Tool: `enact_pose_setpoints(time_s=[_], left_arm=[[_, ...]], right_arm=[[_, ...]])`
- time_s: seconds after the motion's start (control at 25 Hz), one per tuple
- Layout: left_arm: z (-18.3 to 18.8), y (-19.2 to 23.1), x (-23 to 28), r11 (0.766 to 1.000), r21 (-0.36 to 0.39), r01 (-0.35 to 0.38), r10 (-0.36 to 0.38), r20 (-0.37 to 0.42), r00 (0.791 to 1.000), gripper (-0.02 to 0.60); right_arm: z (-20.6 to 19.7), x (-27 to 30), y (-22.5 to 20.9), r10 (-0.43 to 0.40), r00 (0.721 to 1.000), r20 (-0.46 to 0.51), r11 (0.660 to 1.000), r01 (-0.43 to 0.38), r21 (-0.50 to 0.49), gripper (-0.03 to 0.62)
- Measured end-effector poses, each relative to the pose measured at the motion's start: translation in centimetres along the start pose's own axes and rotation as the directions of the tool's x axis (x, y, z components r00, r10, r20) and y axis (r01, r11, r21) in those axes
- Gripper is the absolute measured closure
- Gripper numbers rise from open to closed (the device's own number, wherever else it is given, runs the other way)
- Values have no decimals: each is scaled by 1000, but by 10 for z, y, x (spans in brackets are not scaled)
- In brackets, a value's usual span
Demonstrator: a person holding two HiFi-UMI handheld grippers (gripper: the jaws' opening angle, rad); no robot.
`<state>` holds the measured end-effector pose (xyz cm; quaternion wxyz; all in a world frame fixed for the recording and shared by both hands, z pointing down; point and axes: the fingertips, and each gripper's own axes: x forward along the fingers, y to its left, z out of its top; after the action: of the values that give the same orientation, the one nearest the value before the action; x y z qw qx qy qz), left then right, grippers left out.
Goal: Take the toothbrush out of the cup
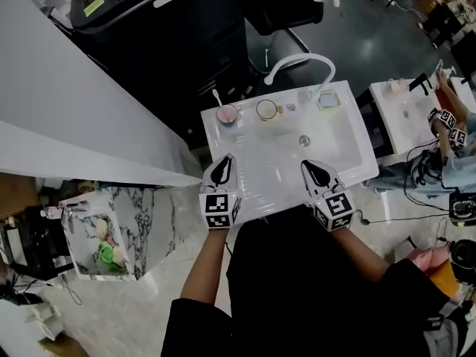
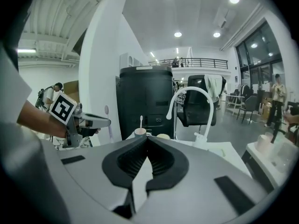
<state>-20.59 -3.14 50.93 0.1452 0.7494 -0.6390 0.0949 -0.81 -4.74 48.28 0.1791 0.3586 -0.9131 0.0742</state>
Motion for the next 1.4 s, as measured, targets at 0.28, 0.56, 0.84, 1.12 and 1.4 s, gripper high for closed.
enact_pose_setpoints(time_s=[0.28,0.56,0.84,1.12,1.4], left_arm=[[-25,-6,38,996,85,11,-4,-80,997,540],[-41,-17,89,986,152,70,-42,-180,983,540],[-74,-30,137,936,309,170,-65,-323,944,540],[-111,-32,175,879,392,273,-83,-438,895,540],[-147,-39,197,846,398,354,-99,-535,839,540]], right_arm=[[4,19,-17,21,1000,1,999,-21,32,595],[-4,35,-55,-29,999,-31,997,32,75,595],[-12,54,-88,-64,996,-59,990,71,122,595],[-20,67,-115,-97,992,-76,982,108,157,595],[-42,64,-131,-122,984,-128,974,143,177,595]])
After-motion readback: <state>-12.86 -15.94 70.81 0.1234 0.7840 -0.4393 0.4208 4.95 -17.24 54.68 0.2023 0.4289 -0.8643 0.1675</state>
